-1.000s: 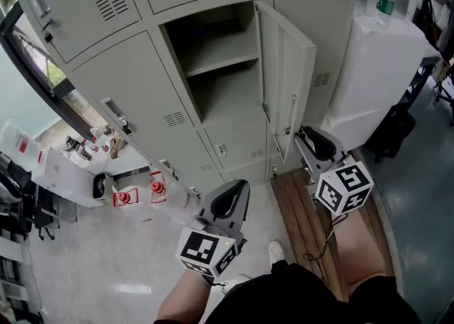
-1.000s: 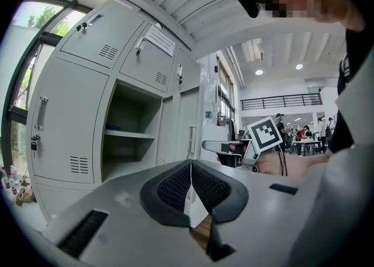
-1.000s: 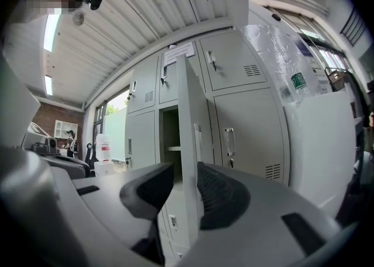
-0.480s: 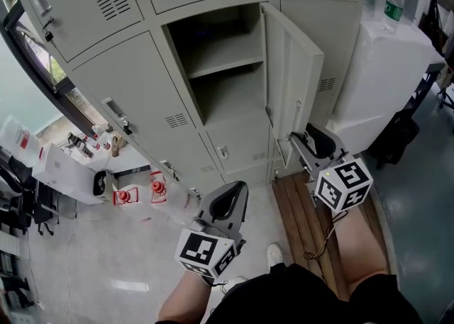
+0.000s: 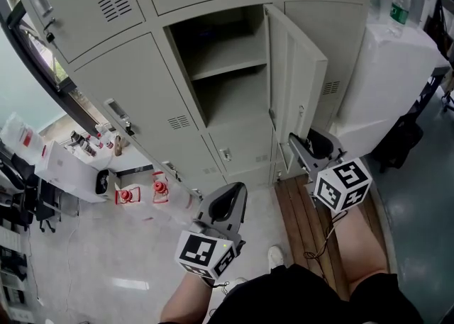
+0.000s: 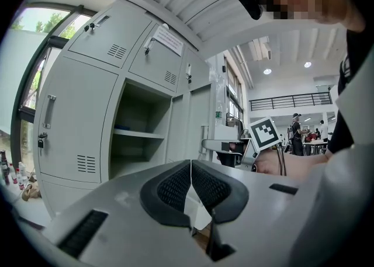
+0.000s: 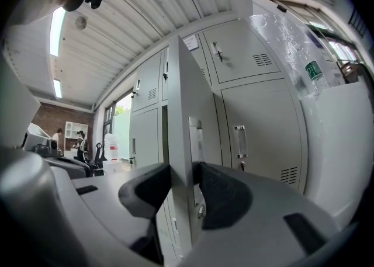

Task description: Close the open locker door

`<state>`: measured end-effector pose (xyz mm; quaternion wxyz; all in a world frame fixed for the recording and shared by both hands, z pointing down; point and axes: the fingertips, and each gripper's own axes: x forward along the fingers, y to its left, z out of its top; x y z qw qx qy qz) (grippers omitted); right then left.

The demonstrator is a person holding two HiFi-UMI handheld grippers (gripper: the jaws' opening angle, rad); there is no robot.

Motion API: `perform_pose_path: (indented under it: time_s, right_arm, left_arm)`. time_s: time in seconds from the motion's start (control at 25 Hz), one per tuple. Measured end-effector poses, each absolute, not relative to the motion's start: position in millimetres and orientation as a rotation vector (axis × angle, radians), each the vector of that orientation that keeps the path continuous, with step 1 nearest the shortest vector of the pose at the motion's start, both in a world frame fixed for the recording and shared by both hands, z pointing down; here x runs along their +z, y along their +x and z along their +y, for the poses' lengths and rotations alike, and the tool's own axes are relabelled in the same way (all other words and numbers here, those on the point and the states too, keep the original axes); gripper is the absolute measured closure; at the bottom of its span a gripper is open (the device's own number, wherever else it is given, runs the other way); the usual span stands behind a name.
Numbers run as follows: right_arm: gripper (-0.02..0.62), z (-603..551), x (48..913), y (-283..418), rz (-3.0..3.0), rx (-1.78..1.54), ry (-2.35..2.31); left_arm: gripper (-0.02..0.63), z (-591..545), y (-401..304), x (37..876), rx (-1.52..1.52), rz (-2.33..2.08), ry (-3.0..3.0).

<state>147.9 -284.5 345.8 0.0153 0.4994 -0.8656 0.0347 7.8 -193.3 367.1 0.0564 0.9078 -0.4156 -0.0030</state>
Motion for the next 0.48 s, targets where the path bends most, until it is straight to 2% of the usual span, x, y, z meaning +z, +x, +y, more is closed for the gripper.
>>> perform_pose_path:
  time_s: [0.48]
  right_arm:
    - [0.385, -287.5, 346.0, 113.7, -2.744, 0.084, 1.378]
  left_arm:
    - [0.586, -205.7, 1.6, 370.3, -0.017, -1.298, 2.723]
